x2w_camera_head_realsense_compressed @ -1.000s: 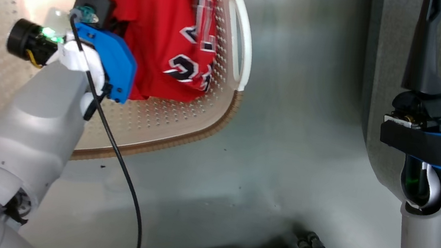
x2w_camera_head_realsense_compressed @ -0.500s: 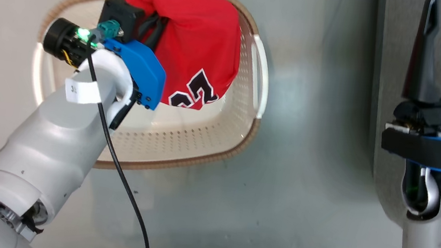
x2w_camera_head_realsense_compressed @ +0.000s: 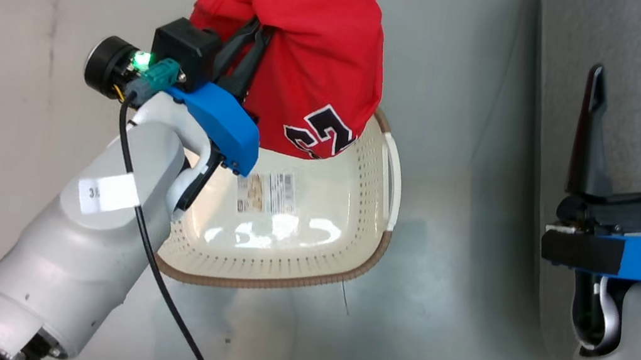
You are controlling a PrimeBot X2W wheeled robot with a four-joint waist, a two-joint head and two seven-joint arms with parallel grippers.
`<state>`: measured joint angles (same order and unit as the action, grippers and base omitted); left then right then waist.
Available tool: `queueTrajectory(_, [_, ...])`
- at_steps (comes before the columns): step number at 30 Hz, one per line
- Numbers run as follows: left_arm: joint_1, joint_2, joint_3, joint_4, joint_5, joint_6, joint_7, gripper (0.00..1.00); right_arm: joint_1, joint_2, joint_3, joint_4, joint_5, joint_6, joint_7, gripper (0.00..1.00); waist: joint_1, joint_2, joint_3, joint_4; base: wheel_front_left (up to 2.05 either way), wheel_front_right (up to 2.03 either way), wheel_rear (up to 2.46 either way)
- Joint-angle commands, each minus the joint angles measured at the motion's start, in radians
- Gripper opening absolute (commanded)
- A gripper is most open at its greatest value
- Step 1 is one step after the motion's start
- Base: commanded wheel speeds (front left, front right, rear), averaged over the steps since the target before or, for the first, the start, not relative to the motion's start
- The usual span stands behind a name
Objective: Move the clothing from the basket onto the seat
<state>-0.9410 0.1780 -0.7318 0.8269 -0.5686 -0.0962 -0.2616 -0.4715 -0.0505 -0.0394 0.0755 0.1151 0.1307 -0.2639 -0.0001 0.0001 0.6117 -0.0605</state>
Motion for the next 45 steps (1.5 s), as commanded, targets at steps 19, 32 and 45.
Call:
queueTrajectory(19, [0.154, -0.042, 0.161, -0.269, 0.187, -0.019, -0.005, 0.00, 0.161, 0.000, 0.008, 0.066, 0.027, 0.000, -0.001, 1.00, 0.0001, -0.0001, -0.345, 0.007, 0.00, 0.00, 0.00])
queueTrajectory(32, [0.220, -0.046, 0.167, -0.310, 0.202, -0.030, -0.005, 0.00, 0.244, 0.000, -0.006, 0.076, 0.038, 0.000, -0.001, 1.00, 0.0001, -0.0001, -0.450, 0.017, 0.00, 0.00, 0.00])
queueTrajectory(45, [0.208, -0.052, 0.161, -0.317, 0.210, -0.034, -0.005, 0.00, 0.185, 0.000, 0.181, 0.046, 0.053, 0.000, -0.001, 1.00, 0.0001, -0.0001, -0.445, 0.035, 0.00, 0.00, 0.00])
